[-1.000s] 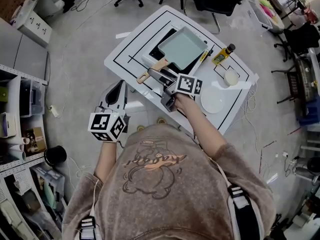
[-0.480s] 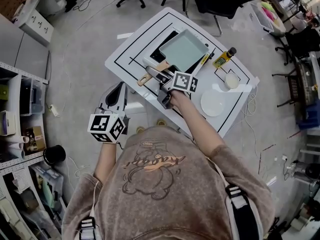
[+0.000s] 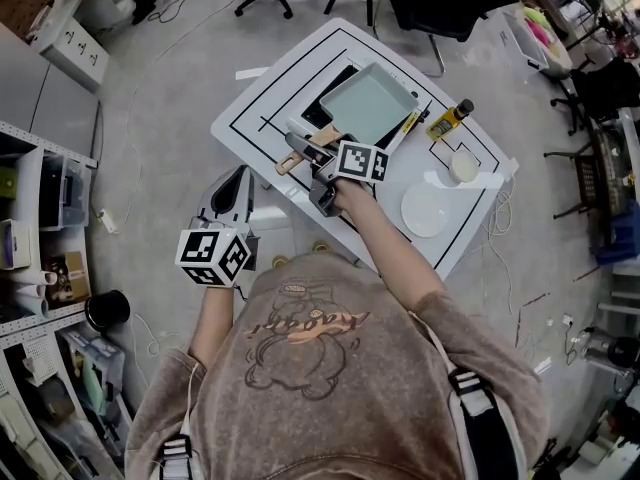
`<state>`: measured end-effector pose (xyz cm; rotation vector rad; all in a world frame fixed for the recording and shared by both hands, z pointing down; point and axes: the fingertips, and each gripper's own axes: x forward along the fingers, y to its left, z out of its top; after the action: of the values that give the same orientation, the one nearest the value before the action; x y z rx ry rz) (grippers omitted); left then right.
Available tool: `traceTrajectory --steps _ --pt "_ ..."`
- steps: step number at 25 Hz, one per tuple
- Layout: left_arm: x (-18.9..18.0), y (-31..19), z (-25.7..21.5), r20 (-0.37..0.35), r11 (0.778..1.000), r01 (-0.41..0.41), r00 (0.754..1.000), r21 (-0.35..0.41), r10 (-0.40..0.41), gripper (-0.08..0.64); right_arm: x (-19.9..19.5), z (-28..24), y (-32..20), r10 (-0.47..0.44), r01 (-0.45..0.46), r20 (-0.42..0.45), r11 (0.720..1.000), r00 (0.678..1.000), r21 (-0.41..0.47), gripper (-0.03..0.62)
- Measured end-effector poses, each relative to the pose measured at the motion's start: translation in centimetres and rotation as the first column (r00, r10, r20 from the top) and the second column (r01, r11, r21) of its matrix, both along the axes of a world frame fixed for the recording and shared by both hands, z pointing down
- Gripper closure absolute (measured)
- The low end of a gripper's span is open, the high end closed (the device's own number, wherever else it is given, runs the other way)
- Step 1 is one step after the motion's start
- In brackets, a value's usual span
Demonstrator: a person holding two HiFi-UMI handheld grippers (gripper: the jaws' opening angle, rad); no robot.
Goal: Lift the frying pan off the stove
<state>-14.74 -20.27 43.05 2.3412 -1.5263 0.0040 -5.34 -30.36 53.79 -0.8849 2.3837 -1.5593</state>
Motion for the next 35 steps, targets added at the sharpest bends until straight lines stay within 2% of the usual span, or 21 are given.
traceTrajectory --steps 7,19,25,29,35 --pt "-0.5 -0.3 -0.1 -0.013 1.000 0.019 1.000 0.004 -0.019 0.554 -0.1 -0.1 0.0 -0.001 0.001 0.011 1.000 1.000 -0.001 0.277" --pt "-1.0 -0.5 -0.2 -0.021 1.000 0.031 0.999 0.003 -0.031 0.554 0.2 -0.7 -1.0 0.073 -0.068 0.084 0.996 0.994 -0.066 0.403" --pt "-1.3 -0.4 0.1 -0.024 0.999 0.032 0.999 -0.006 -0.032 0.554 0.5 -1.1 -0.9 0.073 -0.068 0.074 0.995 0.995 -0.071 0.417" --pt "-1.2 -0.5 0.3 -0.033 1.000 0.027 0.999 -0.011 -0.028 0.554 0.7 -1.3 -0.6 0.045 -0.043 0.034 0.998 0.998 -0.053 0.426" --pt "-1.1 -0.5 0.5 -0.039 1.000 0.021 0.999 -0.013 -0.021 0.554 -0.1 -1.9 0.6 -0.034 0.034 0.023 0.999 0.999 -0.031 0.445"
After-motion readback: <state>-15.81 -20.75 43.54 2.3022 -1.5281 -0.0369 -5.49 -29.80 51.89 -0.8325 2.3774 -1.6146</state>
